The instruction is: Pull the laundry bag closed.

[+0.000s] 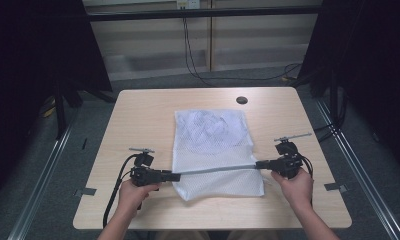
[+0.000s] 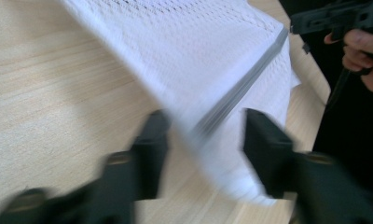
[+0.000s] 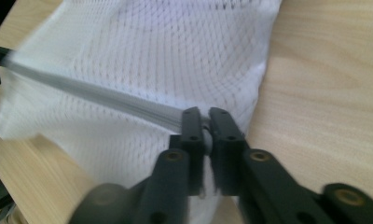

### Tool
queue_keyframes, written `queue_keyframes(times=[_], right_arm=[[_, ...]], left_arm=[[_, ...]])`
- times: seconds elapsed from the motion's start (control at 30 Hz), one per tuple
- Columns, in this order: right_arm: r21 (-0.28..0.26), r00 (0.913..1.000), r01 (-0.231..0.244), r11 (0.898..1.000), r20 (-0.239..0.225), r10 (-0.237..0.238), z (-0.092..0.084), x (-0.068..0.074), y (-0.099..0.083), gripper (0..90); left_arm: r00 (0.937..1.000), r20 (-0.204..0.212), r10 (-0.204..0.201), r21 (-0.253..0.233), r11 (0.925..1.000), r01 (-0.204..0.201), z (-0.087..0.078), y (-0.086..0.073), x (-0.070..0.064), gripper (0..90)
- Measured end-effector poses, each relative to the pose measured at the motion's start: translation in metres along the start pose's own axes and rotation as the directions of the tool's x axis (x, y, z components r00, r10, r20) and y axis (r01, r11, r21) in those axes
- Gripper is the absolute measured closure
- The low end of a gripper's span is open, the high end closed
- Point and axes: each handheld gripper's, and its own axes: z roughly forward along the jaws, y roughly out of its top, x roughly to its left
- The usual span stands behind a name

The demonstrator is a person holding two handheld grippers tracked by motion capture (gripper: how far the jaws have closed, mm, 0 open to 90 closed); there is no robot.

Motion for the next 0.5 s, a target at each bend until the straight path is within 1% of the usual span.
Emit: queue_keyframes(times=[0.03, 0.07, 0.1, 0.13, 0.17, 0.2, 0.23, 0.27, 0.3, 0.33, 0.37, 0.4, 0.43, 0.47, 0.5], right_arm=[[0.0, 1.0, 0.0, 1.0, 0.0, 0.0, 0.0, 0.0, 0.0, 74.0], [-0.005, 0.9999, -0.003, 1.0, 0.012, 0.003, -0.001, 0.0, 0.0, 62.4], [-0.015, 0.9999, 0.004, 1.0, 0.012, -0.004, -0.001, 0.001, 0.0, 58.1], [-0.03, 0.9996, 0.016, 0.999, 0.022, -0.015, -0.002, 0.002, 0.0, 52.2], [-0.039, 0.9992, 0.031, 0.999, 0.028, -0.03, -0.003, 0.002, -0.001, 47.5], [-0.054, 0.9984, 0.045, 0.998, 0.037, -0.043, -0.003, 0.003, -0.001, 41.7], [-0.054, 0.9984, 0.045, 0.998, 0.037, -0.043, -0.003, 0.003, -0.001, 41.7], [-0.062, 0.9976, 0.054, 0.997, 0.046, -0.051, -0.004, 0.004, -0.001, 38.6], [-0.066, 0.9975, 0.058, 0.996, 0.044, -0.055, -0.004, 0.004, -0.002, 36.6], [-0.078, 0.996, 0.071, 0.994, 0.06, -0.067, -0.005, 0.004, -0.003, 32.3], [-0.078, 0.996, 0.071, 0.994, 0.06, -0.067, -0.005, 0.004, -0.003, 32.3], [-0.089, 0.9953, 0.079, 0.993, 0.064, -0.073, -0.006, 0.003, -0.003, 30.6], [-0.092, 0.9947, 0.08, 0.993, 0.072, -0.074, -0.006, 0.003, -0.004, 28.6], [-0.097, 0.9916, 0.094, 0.991, 0.098, -0.085, -0.008, 0.001, -0.005, 23.6], [-0.097, 0.9916, 0.094, 0.991, 0.098, -0.085, -0.008, 0.001, -0.005, 23.6]], left_arm=[[1.0, 0.0, 0.0, 0.0, 1.0, 0.0, 0.0, 0.0, 0.0, 32.8], [0.9993, -0.034, 0.018, -0.004, 0.9998, -0.018, -0.001, 0.002, -0.001, 26.7], [0.9983, -0.053, 0.024, -0.006, 0.9997, -0.024, -0.003, 0.004, -0.003, 22.4], [0.9971, -0.068, 0.032, -0.001, 0.9995, -0.032, -0.004, 0.005, -0.004, 18.6], [0.9971, -0.068, 0.032, -0.001, 0.9995, -0.032, -0.004, 0.005, -0.004, 15.3], [0.9951, -0.09, 0.042, 0.0, 0.9991, -0.043, -0.006, 0.006, -0.006, 13.4], [0.994, -0.097, 0.051, -0.012, 0.9985, -0.053, -0.007, 0.007, -0.007, 13.4], [0.9918, -0.11, 0.066, -0.017, 0.9976, -0.068, -0.008, 0.007, -0.007, 13.0], [0.9891, -0.127, 0.074, -0.022, 0.9967, -0.078, -0.008, 0.007, -0.008, 12.2], [0.987, -0.135, 0.087, -0.023, 0.9956, -0.091, -0.009, 0.008, -0.009, 11.1], [0.9857, -0.141, 0.091, -0.028, 0.995, -0.096, -0.01, 0.008, -0.009, 11.1], [0.9845, -0.151, 0.088, -0.033, 0.995, -0.094, -0.01, 0.009, -0.009, 10.9], [0.9802, -0.168, 0.105, -0.028, 0.9934, -0.111, -0.011, 0.009, -0.008, 10.5], [0.9738, -0.194, 0.119, -0.035, 0.9911, -0.128, -0.012, 0.01, -0.008, 10.3], [0.9738, -0.194, 0.119, -0.035, 0.9911, -0.128, -0.012, 0.01, -0.008, 9.9]])
